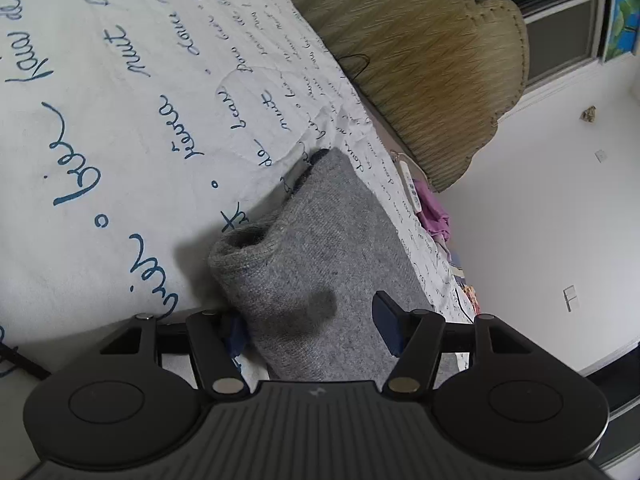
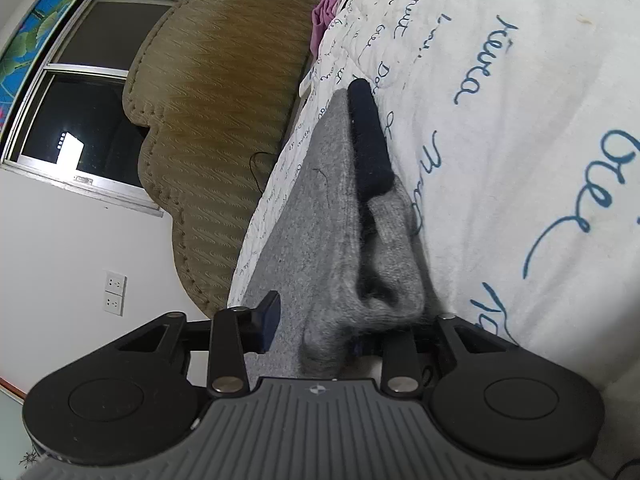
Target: Fold small clothes
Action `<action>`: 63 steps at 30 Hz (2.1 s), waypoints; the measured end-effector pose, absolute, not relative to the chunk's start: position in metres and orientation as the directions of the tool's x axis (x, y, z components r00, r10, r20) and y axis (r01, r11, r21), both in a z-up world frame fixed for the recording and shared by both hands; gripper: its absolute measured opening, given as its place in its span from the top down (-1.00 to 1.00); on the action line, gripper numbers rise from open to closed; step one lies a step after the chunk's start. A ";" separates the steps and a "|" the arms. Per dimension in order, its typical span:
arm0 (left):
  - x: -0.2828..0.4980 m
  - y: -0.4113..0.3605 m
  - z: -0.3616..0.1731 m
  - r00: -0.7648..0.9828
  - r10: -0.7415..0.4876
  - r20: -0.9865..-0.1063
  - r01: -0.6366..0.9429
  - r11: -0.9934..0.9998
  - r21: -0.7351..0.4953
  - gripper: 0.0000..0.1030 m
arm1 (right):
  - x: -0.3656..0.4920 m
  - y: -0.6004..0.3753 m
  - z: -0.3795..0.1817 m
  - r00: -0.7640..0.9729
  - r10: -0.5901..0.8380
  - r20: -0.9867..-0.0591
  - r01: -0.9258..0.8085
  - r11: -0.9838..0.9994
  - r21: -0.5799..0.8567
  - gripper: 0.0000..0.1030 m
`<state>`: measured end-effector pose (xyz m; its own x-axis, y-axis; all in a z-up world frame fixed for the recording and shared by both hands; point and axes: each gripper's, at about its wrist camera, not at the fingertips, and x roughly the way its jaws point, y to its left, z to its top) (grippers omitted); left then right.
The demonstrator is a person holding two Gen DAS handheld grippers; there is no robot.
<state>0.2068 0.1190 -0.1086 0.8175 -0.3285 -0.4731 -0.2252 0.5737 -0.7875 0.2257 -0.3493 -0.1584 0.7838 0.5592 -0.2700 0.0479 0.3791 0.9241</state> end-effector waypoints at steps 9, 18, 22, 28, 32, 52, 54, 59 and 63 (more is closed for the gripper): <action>0.201 0.103 -0.107 0.842 -0.278 -0.462 -0.167 0.681 -0.713 -0.22 | 0.219 -0.345 -0.159 0.806 0.543 -0.235 -0.013 0.413 0.911 0.36; 0.215 0.118 -0.108 0.817 -0.266 -0.512 -0.288 0.582 -0.761 0.08 | 0.232 -0.342 -0.147 0.785 0.535 -0.313 0.079 0.415 0.906 0.18; 0.216 0.122 -0.111 0.819 -0.279 -0.501 -0.304 0.529 -0.792 0.08 | 0.237 -0.339 -0.145 0.784 0.527 -0.329 0.100 0.416 0.904 0.12; 0.222 0.115 -0.106 0.811 -0.253 -0.528 -0.327 0.553 -0.766 0.08 | 0.248 -0.327 -0.138 0.760 0.484 -0.434 0.153 0.515 0.843 0.62; 0.234 0.108 -0.100 0.765 -0.213 -0.607 -0.358 0.643 -0.677 0.80 | 0.251 -0.321 -0.135 0.765 0.462 -0.449 0.153 0.547 0.823 0.75; 0.159 0.111 -0.004 0.792 -0.336 -0.509 -0.174 0.676 -0.716 0.90 | 0.195 -0.340 -0.048 0.804 0.540 -0.250 -0.059 0.491 0.869 0.78; 0.131 0.114 -0.004 0.783 -0.354 -0.512 -0.170 0.669 -0.724 0.90 | 0.170 -0.342 -0.045 0.799 0.551 -0.239 -0.071 0.482 0.873 0.78; 0.084 0.117 -0.025 0.736 -0.372 -0.566 -0.205 0.673 -0.710 0.90 | 0.110 -0.349 -0.059 0.791 0.556 -0.256 -0.032 0.455 0.890 0.78; 0.075 0.116 -0.063 0.685 -0.347 -0.641 -0.275 0.691 -0.668 0.91 | 0.090 -0.355 -0.095 0.781 0.537 -0.319 0.061 0.444 0.894 0.78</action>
